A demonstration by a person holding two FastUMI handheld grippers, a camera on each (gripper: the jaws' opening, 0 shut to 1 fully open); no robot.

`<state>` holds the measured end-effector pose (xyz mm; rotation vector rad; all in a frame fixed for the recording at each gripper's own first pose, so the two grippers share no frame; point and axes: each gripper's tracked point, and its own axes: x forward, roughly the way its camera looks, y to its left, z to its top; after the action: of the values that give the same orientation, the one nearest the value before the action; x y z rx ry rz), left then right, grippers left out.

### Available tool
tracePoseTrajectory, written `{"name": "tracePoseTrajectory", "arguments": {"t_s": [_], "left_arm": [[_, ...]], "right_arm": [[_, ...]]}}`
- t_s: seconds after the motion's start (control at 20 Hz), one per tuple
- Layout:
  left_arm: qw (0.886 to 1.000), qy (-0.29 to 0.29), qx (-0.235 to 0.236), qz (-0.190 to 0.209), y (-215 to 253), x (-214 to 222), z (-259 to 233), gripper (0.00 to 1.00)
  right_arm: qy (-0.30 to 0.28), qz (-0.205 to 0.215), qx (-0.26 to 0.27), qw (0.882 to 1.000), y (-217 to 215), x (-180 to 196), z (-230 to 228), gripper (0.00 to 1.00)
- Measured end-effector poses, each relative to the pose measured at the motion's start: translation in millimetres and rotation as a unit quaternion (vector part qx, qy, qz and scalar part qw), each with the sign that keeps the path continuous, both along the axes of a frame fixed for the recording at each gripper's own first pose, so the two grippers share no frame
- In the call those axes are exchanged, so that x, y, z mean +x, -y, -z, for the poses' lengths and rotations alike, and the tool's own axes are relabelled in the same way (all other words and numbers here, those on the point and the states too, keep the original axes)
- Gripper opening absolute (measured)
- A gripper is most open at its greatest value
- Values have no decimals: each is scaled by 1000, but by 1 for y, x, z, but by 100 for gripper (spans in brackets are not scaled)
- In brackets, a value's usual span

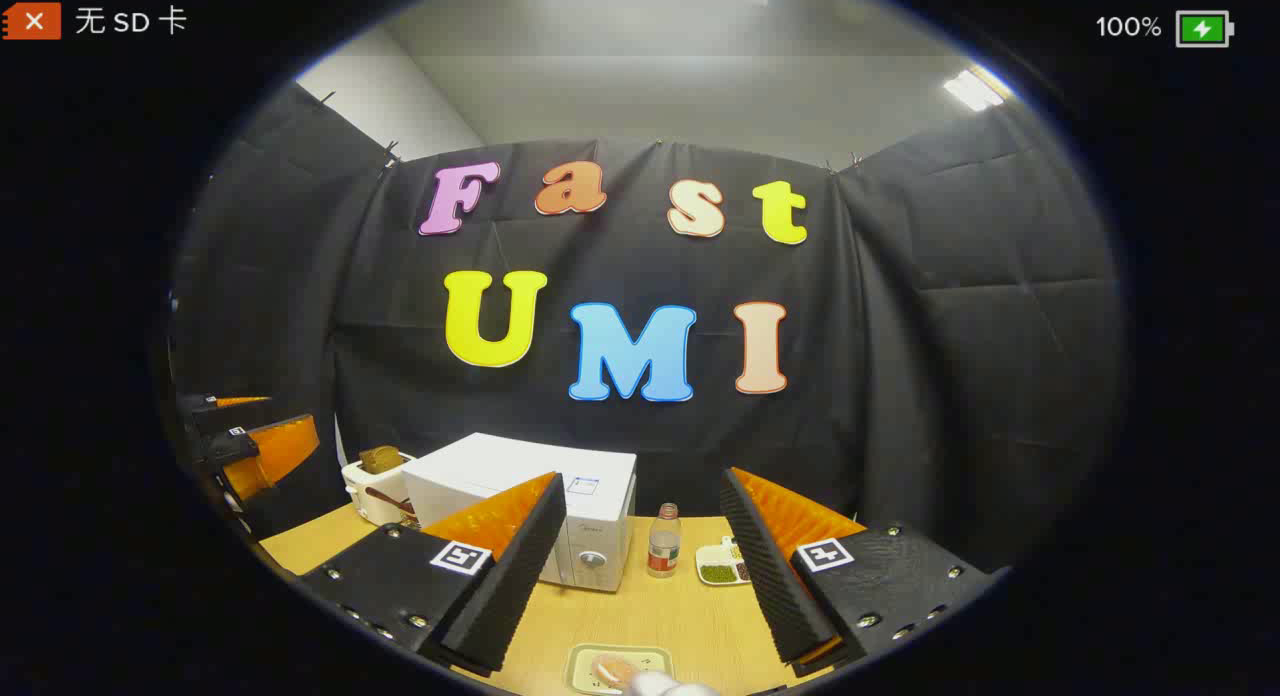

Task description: Open the microwave oven with the left hand, put the food in, and close the microwave oven.

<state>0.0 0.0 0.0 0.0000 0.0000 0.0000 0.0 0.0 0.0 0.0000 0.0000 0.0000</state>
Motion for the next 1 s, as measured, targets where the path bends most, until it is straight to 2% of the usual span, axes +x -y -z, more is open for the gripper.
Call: {"name": "tracePoseTrajectory", "arguments": {"t_s": [0.15,0.2,1.0], "left_arm": [[1000,-4,0,-1,-3,0,2,95],[1000,-3,1,-3,-5,2,3,100],[1000,-5,16,-2,0,13,10,100]], "right_arm": [[-5,4,7,1000,3,6,2,95],[-5,3,13,1000,3,7,2,95],[-11,14,23,1000,15,13,4,95]]}}
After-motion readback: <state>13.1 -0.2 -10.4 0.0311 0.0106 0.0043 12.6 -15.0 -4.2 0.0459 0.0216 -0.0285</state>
